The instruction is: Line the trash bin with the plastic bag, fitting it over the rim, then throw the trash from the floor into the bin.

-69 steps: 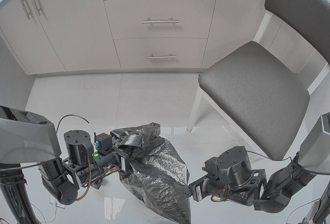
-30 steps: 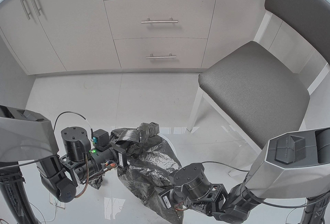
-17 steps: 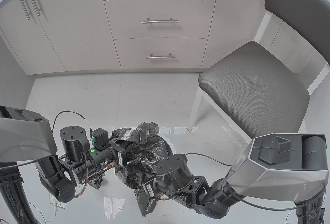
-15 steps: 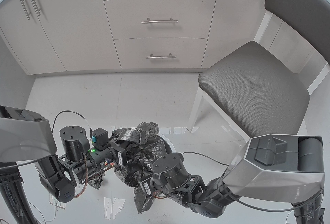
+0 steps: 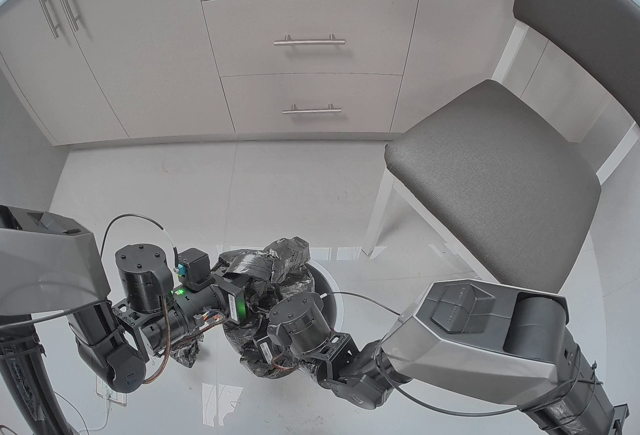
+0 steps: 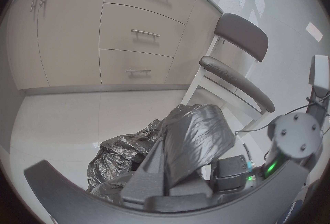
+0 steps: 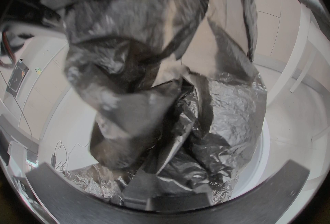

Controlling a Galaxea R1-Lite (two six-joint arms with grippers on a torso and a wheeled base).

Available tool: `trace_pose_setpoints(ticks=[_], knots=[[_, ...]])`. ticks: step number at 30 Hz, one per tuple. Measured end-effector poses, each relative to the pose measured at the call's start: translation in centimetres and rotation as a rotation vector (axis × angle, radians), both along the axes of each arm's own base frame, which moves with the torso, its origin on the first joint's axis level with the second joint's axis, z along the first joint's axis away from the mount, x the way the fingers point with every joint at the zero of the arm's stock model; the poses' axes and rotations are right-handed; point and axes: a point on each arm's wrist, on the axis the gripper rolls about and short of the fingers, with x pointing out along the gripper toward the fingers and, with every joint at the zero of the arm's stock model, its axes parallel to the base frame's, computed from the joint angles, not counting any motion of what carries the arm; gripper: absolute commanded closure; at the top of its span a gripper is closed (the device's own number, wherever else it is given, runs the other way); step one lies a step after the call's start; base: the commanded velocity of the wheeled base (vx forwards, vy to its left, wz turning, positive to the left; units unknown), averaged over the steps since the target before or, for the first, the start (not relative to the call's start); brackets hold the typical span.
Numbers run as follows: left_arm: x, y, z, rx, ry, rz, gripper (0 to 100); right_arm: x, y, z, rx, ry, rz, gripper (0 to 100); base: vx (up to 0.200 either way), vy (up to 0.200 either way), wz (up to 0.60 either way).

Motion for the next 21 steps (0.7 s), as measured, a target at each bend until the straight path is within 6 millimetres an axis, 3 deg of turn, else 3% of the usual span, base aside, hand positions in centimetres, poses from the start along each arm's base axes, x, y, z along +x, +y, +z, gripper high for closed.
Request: trace_pose_setpoints(ticks=[13, 21], knots=[[0.0, 0.0, -0.1, 0.002, 0.004, 0.000, 100, 2.2, 0.3, -2.7, -0.039, 0.024, -0.030, 100, 0.000, 0.000, 0.00], [-0.1, 0.0, -0.2, 0.004, 0.007, 0.000, 100, 2.5, 0.1, -3.5, -0.099, 0.076, -0.040, 100, 0.000, 0.000, 0.00]])
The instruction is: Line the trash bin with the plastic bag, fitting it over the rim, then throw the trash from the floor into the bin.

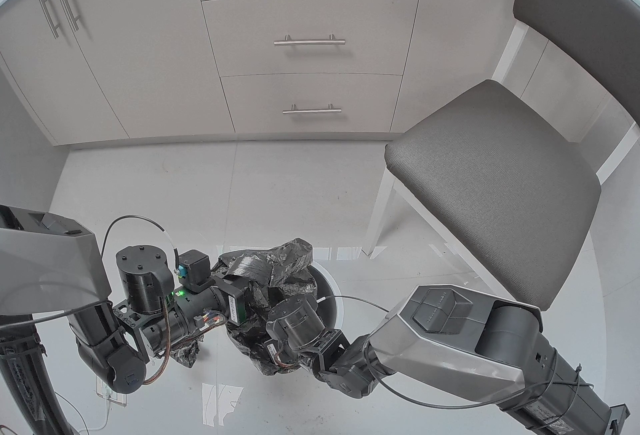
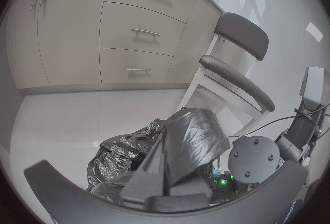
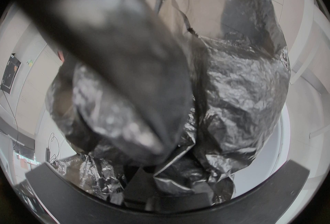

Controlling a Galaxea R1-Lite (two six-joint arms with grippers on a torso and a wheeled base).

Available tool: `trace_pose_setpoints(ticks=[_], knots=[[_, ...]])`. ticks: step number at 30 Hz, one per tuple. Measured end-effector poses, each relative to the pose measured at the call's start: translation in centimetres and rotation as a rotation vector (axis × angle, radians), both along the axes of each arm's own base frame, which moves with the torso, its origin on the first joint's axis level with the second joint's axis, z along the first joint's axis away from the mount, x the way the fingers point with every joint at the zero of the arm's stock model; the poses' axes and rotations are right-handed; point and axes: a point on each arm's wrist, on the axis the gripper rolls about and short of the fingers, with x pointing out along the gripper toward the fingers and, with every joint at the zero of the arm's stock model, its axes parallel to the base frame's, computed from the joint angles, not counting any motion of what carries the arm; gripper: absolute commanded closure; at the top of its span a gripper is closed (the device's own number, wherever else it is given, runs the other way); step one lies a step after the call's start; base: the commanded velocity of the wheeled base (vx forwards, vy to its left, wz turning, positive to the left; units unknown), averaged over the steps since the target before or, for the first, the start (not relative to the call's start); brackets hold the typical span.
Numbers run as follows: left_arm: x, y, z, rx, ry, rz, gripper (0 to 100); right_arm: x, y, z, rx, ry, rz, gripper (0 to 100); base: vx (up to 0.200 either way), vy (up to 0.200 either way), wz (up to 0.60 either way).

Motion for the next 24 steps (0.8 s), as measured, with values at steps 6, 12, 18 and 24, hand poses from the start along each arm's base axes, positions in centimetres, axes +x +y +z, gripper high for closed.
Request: trace_pose_setpoints(ticks=[6, 12, 18, 24], knots=[[-0.1, 0.0, -0.1, 0.002, 0.004, 0.000, 100, 1.0, 0.2, 0.6, 0.011, -0.011, -0.012, 100, 0.000, 0.000, 0.00], [-0.1, 0.0, -0.2, 0.003, 0.006, 0.000, 100, 1.5, 0.5, 0.7, 0.003, -0.009, -0.014, 100, 0.000, 0.000, 0.00], [-0.1, 0.1, -0.2, 0.004, 0.009, 0.001, 100, 1.6, 0.6, 0.7, -0.003, -0.014, -0.015, 0, 0.000, 0.000, 0.00], [-0.1, 0.1, -0.2, 0.004, 0.011, 0.002, 100, 1.4, 0.5, 1.1, 0.003, -0.026, -0.033, 0, 0.000, 0.000, 0.00]])
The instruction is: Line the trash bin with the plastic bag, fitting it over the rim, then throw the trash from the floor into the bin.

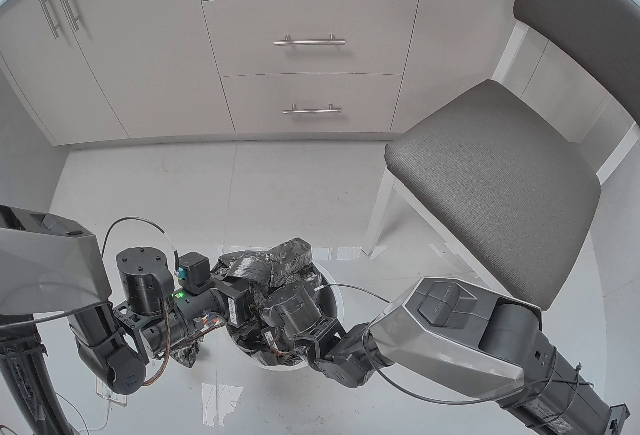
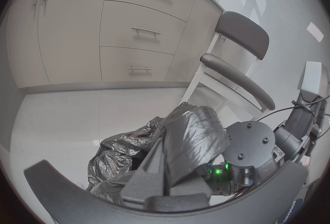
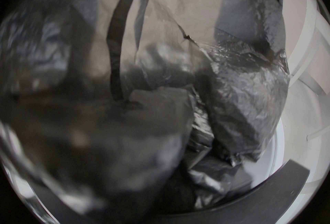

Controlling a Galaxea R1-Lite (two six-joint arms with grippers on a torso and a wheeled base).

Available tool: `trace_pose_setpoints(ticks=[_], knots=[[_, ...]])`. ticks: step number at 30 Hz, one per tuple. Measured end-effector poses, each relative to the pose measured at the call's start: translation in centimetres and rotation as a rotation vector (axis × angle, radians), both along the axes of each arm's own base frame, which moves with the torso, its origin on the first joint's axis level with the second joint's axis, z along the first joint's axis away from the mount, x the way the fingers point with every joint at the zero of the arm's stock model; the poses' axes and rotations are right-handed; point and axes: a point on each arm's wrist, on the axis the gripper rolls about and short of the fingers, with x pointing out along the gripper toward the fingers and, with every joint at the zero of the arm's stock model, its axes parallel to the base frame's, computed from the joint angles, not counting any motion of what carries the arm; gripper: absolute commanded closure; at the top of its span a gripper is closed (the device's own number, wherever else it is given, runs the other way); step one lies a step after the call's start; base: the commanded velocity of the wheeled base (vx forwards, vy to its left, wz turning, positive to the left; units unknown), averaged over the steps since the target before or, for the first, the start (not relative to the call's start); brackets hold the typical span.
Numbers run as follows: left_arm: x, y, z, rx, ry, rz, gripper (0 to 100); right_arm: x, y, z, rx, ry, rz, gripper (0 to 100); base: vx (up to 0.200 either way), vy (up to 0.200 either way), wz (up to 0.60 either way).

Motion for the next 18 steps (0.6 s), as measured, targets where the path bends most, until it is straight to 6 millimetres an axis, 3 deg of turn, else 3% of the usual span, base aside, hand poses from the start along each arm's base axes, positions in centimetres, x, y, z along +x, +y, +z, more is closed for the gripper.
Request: trace_pose_setpoints(ticks=[8, 18], knots=[[0.0, 0.0, 0.0, -0.001, -0.002, -0.001, 100, -1.8, -0.8, 1.9, 0.025, -0.019, 0.016, 0, 0.000, 0.000, 0.00], [0.1, -0.1, 0.0, -0.001, -0.003, -0.001, 100, -5.9, -2.0, 4.4, 0.059, -0.083, 0.027, 0, 0.000, 0.000, 0.00]])
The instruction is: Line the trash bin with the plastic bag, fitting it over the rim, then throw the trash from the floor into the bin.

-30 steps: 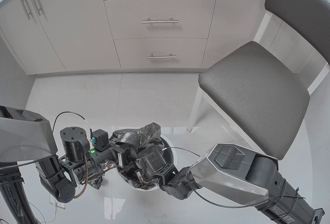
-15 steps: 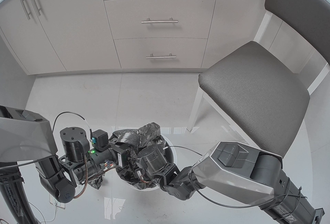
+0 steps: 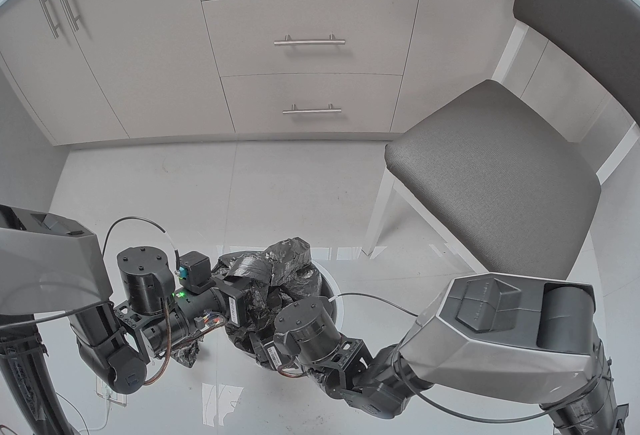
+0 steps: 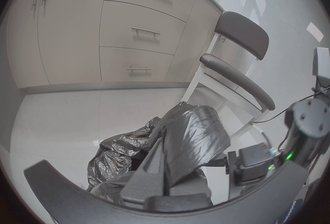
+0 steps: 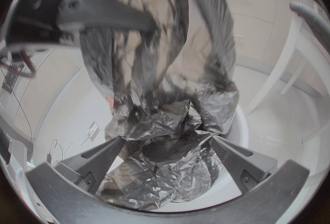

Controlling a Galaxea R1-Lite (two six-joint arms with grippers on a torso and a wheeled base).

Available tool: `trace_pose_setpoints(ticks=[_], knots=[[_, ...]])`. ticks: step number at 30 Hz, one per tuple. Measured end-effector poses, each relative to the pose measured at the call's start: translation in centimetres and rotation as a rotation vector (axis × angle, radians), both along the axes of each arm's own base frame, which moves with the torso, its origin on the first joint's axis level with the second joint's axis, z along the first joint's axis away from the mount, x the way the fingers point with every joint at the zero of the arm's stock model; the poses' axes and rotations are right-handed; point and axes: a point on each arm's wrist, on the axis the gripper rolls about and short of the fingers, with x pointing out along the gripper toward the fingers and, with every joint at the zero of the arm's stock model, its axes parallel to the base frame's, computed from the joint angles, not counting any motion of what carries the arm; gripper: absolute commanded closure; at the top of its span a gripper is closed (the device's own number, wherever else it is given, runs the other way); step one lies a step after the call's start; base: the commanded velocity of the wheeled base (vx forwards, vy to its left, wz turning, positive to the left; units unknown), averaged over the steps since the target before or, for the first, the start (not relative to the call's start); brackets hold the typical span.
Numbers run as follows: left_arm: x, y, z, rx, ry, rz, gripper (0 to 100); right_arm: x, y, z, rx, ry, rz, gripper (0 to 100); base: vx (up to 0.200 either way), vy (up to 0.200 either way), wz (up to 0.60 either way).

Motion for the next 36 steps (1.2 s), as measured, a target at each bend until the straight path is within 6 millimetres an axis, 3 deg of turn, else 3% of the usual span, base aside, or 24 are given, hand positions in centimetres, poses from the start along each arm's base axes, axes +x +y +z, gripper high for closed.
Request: trace_pose_setpoints(ticks=[8, 21, 28, 36], knots=[[0.1, 0.0, -0.1, 0.001, 0.002, 0.002, 100, -1.9, -1.5, 1.6, -0.014, -0.006, -0.002, 0, 0.000, 0.000, 0.00], [0.1, 0.0, -0.3, 0.004, 0.007, 0.004, 100, -5.2, -4.3, 0.5, -0.034, -0.013, 0.009, 0, 0.000, 0.000, 0.00], [0.1, 0.0, -0.4, 0.005, 0.010, 0.004, 100, -6.4, -4.6, -0.3, -0.064, 0.003, 0.029, 0, 0.000, 0.000, 0.00], [0.1, 0.0, -0.4, 0.006, 0.011, 0.004, 100, -6.2, -4.0, -1.2, -0.069, 0.007, 0.032, 0, 0.000, 0.000, 0.00]])
